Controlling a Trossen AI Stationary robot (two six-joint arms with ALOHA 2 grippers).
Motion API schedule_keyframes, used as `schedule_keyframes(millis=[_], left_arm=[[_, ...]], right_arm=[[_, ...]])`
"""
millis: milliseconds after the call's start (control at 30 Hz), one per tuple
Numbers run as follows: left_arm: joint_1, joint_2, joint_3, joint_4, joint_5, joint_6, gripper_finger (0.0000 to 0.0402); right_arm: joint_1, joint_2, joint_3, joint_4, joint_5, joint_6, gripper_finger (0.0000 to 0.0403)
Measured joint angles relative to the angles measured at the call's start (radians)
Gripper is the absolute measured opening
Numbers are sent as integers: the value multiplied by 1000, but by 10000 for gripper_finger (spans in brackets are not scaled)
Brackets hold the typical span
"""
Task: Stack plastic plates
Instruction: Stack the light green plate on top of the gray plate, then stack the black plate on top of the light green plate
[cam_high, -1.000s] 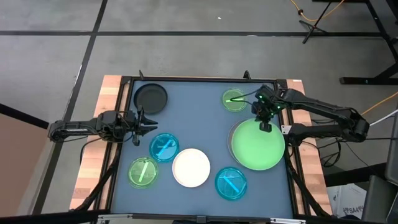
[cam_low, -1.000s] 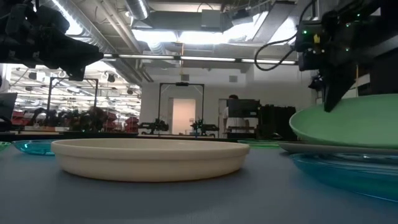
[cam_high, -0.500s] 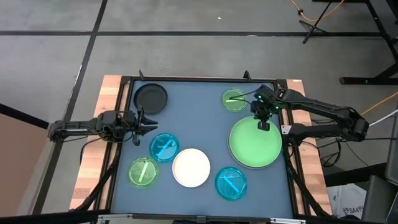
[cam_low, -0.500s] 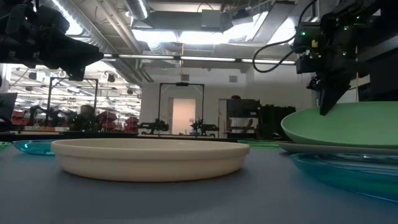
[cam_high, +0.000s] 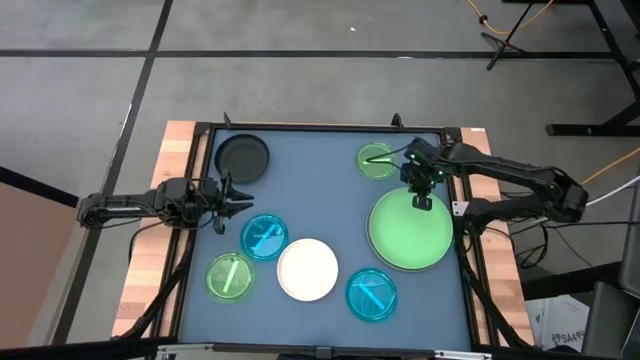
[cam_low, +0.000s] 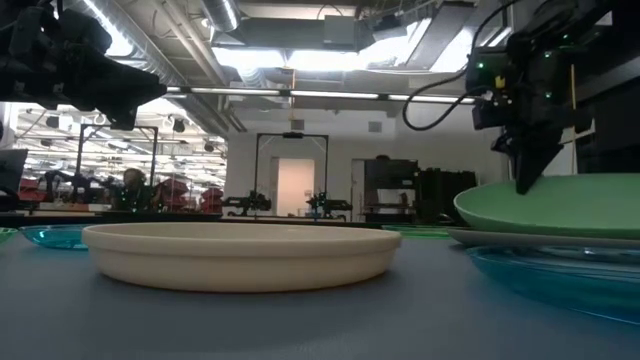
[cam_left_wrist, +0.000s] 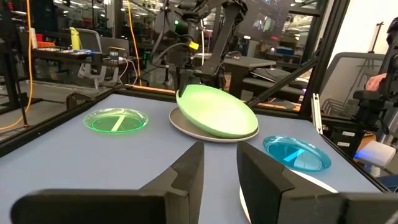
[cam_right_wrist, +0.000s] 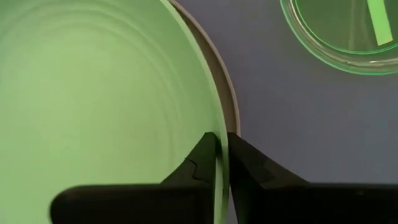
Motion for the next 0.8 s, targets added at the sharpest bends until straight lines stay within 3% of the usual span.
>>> schedule_keyframes(millis=[333, 800], left_arm=[[0, 0, 0, 0, 0, 0, 88], [0, 0, 0, 1, -38, 0, 88]], right_arm=[[0, 34, 0, 2, 0, 0, 57], [0, 37, 0, 3, 0, 1, 60]])
